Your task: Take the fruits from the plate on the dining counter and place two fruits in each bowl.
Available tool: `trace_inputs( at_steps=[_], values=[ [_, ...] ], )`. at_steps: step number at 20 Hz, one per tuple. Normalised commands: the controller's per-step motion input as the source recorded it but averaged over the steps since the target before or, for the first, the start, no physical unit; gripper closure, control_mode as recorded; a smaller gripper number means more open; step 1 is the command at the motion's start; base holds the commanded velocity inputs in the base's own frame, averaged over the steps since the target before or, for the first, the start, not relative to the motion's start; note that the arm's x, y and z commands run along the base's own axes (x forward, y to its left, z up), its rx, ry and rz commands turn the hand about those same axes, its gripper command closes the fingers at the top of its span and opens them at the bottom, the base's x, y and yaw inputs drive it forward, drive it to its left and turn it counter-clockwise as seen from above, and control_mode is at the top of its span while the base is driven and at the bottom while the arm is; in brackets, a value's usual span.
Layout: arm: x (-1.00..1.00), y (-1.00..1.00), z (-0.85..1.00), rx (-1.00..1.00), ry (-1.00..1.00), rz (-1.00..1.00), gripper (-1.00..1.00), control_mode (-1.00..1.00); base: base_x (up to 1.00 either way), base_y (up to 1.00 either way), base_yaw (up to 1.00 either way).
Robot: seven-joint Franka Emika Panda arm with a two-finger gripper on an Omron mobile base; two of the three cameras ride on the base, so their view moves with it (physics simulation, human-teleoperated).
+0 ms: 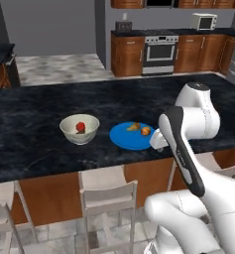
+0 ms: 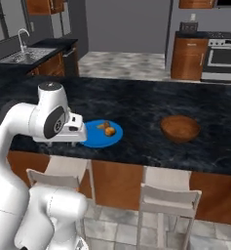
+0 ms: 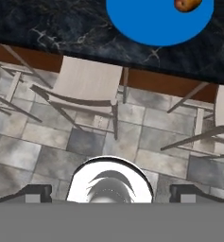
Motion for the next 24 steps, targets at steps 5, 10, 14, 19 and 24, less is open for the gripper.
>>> trace_inputs(
  at_steps=[5, 10, 14, 19, 24],
  values=[
    [0.00, 0.00, 0.00, 0.00, 0.00, 0.00, -1.00, 1.00, 0.88, -0.84, 0.09],
    [0.00, 0.00, 0.00, 0.00, 0.00, 0.00, -1.00, 1.00, 0.63, -0.73, 0.13],
    [0.00, 0.00, 0.00, 0.00, 0.00, 0.00, -1.00, 1.00, 0.88, -0.02, 0.12],
    [0.00, 0.00, 0.00, 0.00, 0.00, 0.00, -1.00, 1.00, 0.82, 0.00, -0.17],
    [0.00, 0.00, 0.00, 0.00, 0.00, 0.00, -1.00, 1.00, 0.80, 0.00, -0.47]
  ],
)
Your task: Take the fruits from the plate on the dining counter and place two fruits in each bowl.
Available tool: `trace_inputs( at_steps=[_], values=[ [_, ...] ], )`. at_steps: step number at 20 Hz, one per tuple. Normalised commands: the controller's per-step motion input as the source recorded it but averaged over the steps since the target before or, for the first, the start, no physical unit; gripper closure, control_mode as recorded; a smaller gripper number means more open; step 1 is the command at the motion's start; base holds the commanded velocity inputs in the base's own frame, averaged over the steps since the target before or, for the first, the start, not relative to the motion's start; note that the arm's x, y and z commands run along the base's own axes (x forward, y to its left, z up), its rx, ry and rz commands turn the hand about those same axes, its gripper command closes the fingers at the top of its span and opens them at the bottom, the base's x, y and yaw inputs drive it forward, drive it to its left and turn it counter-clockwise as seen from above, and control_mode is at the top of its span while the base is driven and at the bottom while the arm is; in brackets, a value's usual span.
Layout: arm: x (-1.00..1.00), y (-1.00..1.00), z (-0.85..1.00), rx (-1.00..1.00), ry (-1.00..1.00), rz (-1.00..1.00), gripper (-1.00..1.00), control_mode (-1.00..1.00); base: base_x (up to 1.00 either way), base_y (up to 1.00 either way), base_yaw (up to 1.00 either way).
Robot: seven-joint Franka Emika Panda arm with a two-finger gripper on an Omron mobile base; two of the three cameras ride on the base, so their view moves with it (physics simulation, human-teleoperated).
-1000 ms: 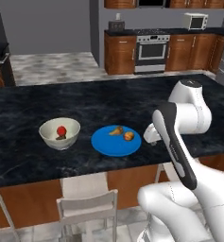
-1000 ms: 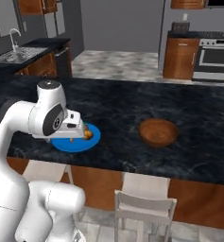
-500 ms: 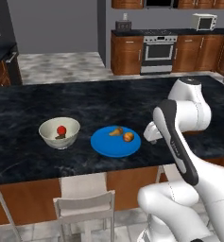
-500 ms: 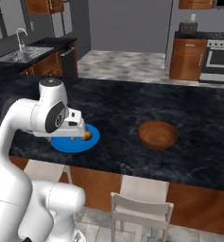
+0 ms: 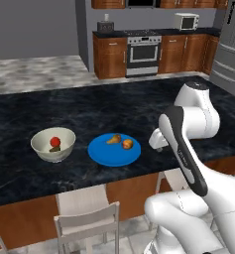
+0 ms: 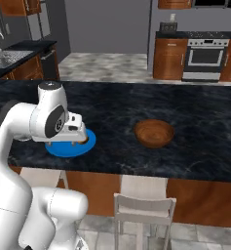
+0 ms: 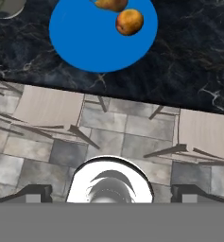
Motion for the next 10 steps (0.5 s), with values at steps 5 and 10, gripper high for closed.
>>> trace_inputs(
  at_steps=[5, 10],
  values=[
    [0.00, 0.00, 0.00, 0.00, 0.00, 0.00, -1.00, 1.00, 0.87, 0.14, -0.43],
    [0.00, 0.00, 0.00, 0.00, 0.00, 0.00, -1.00, 1.00, 0.47, -0.10, -0.05]
  ],
)
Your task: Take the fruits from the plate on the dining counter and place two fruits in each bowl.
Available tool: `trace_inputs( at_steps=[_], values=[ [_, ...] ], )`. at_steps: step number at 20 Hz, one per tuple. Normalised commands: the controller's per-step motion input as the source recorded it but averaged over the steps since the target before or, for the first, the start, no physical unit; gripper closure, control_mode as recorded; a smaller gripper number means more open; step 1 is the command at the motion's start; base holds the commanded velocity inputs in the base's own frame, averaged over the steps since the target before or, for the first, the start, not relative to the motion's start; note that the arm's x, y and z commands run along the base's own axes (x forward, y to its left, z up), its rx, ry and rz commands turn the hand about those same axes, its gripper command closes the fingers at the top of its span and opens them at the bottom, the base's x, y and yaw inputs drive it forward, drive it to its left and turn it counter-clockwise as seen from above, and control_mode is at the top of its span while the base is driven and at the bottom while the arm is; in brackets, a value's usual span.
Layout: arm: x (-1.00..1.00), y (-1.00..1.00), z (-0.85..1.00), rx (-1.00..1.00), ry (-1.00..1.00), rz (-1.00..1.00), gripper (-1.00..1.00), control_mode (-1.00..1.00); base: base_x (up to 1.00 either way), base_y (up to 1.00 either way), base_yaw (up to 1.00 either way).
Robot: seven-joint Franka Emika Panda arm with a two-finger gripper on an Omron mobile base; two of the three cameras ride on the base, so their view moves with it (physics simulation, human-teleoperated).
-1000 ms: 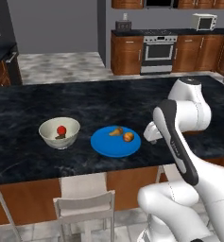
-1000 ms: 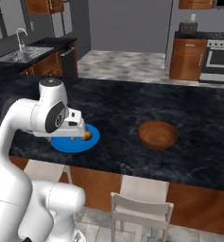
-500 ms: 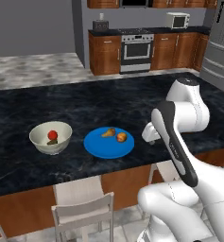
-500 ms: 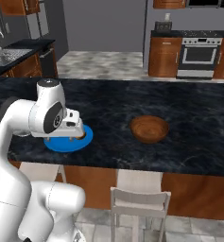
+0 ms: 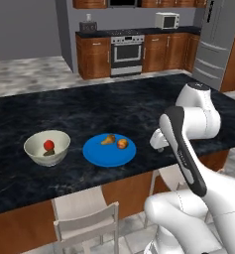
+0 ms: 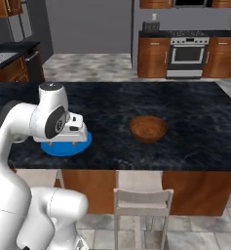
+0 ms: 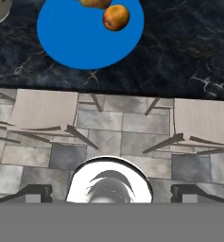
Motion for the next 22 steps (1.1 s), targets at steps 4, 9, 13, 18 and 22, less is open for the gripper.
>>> trace_inputs(
  at_steps=[4, 9, 13, 18, 22],
  values=[
    [0.00, 0.00, 0.00, 0.00, 0.00, 0.00, -1.00, 1.00, 0.05, -0.86, 0.01],
    [0.00, 0.00, 0.00, 0.00, 0.00, 0.00, -1.00, 1.00, 0.57, -0.18, 0.00],
    [0.00, 0.00, 0.00, 0.00, 0.00, 0.00, -1.00, 1.00, 0.95, 0.57, 0.00],
    [0.00, 0.00, 0.00, 0.00, 0.00, 0.00, -1.00, 1.00, 0.27, 0.15, 0.00],
    [0.00, 0.00, 0.00, 0.00, 0.00, 0.00, -1.00, 1.00, 0.00, 0.00, 0.00]
  ],
)
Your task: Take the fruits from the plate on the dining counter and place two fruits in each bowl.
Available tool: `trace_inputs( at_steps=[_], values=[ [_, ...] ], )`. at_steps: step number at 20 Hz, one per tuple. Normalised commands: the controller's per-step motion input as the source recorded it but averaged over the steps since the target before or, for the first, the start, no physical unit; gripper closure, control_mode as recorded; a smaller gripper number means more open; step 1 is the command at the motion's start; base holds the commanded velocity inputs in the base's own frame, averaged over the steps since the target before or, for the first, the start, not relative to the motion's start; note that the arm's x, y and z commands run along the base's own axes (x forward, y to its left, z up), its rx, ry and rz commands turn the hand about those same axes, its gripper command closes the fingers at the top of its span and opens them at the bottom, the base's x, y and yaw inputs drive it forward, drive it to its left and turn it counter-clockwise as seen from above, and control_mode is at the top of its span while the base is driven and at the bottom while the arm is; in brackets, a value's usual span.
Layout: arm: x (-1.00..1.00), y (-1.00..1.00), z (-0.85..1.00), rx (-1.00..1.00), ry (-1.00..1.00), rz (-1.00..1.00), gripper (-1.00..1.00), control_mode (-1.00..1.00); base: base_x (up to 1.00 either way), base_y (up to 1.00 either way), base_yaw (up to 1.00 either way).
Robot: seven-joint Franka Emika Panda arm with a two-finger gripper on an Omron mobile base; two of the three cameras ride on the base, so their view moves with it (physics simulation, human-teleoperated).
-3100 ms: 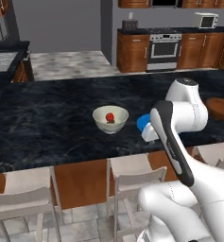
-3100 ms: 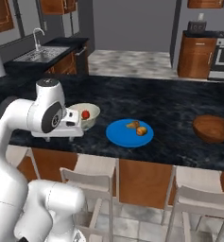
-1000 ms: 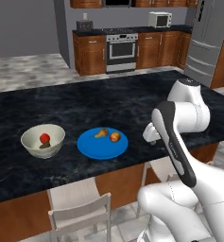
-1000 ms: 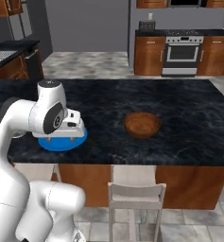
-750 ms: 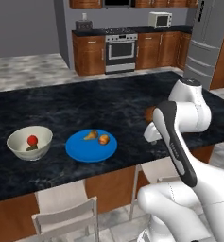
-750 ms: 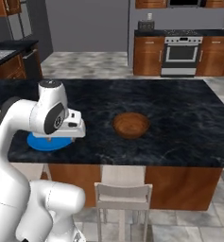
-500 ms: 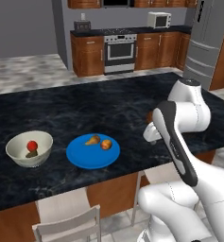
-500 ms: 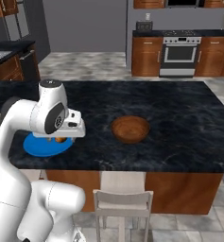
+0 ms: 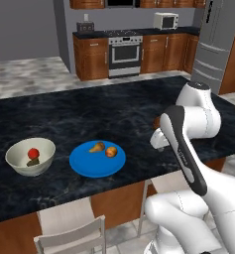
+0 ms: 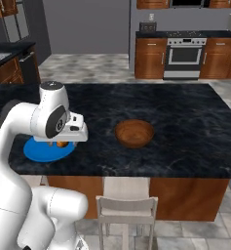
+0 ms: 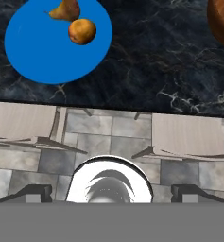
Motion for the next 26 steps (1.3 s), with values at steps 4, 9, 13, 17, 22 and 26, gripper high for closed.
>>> trace_inputs(
  at_steps=[4, 9, 13, 17, 22, 26],
  values=[
    [0.00, 0.00, 0.00, 0.00, 0.00, 0.00, -1.00, 1.00, 0.00, 0.00, 0.00],
    [0.31, 0.05, 0.00, 0.00, 0.00, 0.00, -1.00, -1.00, 0.00, 0.00, 0.00],
    [1.00, 0.47, 0.00, 0.00, 0.00, 0.04, -1.00, -1.00, 0.00, 0.00, 0.00],
    [1.00, 0.89, -0.04, 0.00, 0.00, 0.02, -1.00, -1.00, 0.00, 0.00, 0.00],
    [1.00, 0.74, -0.09, 0.00, 0.00, 0.00, -1.00, -1.00, 0.00, 0.00, 0.00],
    [0.97, 0.41, -0.46, 0.00, -0.07, -0.01, -1.00, -1.00, 0.00, 0.00, 0.00]
  ],
)
